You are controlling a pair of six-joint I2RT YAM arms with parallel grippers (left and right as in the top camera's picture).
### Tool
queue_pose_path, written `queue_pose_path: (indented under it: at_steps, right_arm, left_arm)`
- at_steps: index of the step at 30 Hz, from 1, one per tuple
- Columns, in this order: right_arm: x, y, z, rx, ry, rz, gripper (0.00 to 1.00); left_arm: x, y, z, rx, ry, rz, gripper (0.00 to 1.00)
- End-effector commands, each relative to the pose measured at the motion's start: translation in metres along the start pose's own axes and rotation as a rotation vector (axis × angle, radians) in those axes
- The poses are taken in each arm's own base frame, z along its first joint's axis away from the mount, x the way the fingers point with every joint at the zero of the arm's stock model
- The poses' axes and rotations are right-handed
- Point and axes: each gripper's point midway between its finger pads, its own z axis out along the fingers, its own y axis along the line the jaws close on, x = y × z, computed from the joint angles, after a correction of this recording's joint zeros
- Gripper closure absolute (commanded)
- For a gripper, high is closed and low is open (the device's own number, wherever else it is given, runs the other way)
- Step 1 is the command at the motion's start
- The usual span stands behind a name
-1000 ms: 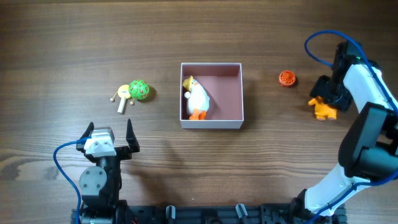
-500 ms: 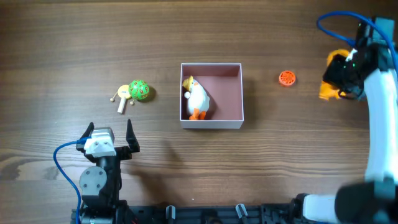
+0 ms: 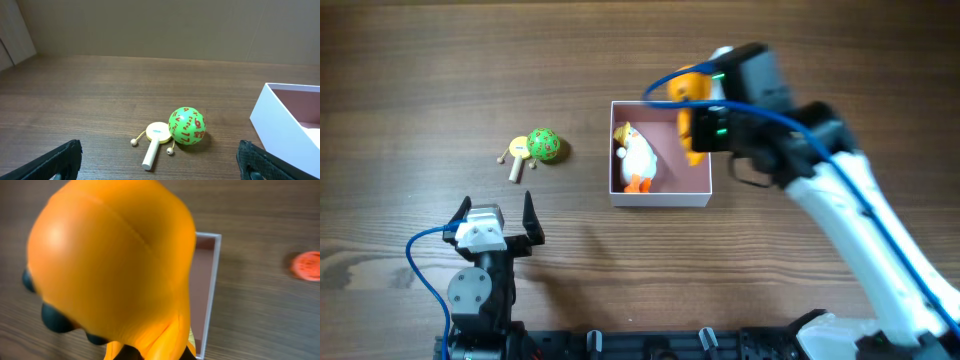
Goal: Pack container
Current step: 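Lift the dinosaur into the box beside the duck and release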
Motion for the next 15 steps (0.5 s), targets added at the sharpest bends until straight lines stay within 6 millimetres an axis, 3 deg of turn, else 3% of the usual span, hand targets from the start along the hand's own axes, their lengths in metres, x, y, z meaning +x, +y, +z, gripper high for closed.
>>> queue_pose_path:
  at_steps: [1,3,6,11,15]
  right_arm:
    - [0.026,0.001,0.053,0.123,0.097,0.007,0.96]
    - [0.038,-0.005,0.088,0.193,0.150,0.005,0.95]
    - [0.055,-0.018,0.121,0.264,0.225,0.042,0.95]
    - [0.079,-0.031,0.151,0.328,0.320,0.064,0.95]
    - [0.092,-0.038,0.163,0.361,0.363,0.068,0.95]
  left_arm:
    - [0.001,-0.001,0.000,0.011,-0.005,0.015,0.00]
    - [0.001,-0.001,0.000,0.011,-0.005,0.015,0.00]
    - [0.001,-0.001,0.000,0.011,-0.005,0.015,0.00]
    - [0.001,-0.001,0.000,0.011,-0.005,0.015,0.00]
    - [0.001,-0.001,0.000,0.011,-0.005,0.015,0.00]
